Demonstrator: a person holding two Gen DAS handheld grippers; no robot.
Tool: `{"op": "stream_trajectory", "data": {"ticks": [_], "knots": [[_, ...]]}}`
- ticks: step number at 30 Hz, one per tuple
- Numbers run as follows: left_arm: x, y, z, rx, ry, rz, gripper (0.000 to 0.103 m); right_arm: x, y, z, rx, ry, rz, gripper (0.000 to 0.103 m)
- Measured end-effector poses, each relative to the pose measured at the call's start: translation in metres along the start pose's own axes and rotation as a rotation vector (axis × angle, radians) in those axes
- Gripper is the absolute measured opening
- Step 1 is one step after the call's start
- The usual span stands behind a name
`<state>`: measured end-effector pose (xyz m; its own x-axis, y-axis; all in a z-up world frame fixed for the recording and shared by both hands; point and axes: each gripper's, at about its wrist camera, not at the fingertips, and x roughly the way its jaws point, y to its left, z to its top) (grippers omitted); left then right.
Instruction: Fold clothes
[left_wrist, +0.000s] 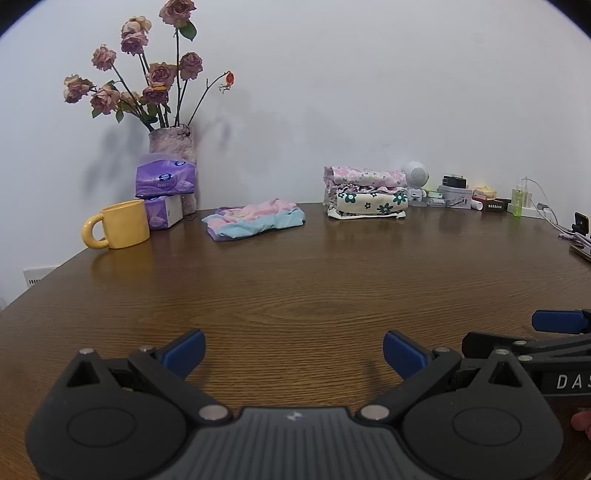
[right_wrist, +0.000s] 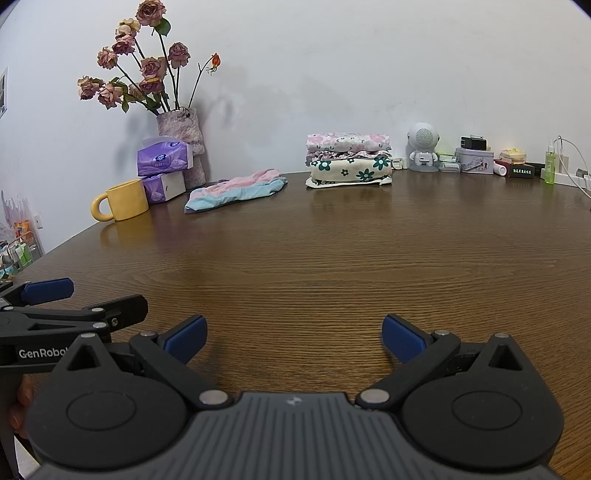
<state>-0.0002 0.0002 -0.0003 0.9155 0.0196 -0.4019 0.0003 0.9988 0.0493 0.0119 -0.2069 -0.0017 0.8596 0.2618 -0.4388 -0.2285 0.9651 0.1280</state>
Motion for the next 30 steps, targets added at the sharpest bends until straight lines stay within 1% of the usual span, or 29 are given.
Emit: {"op": "stream_trajectory", "data": {"ticks": [11,30], "knots": [[0.0002,0.0007,-0.0055,0.001,-0.004,0.0,0.103,-0.0009,0.0005,0.0004,0.0,-0.004,0.003,0.103],[0.0011,0.0029,-0.0022,-0.003,-0.002,-0.004,0.103,-0.0016,-0.0006,0.0007,-0.001,-0.006,0.002,0.103]]}}
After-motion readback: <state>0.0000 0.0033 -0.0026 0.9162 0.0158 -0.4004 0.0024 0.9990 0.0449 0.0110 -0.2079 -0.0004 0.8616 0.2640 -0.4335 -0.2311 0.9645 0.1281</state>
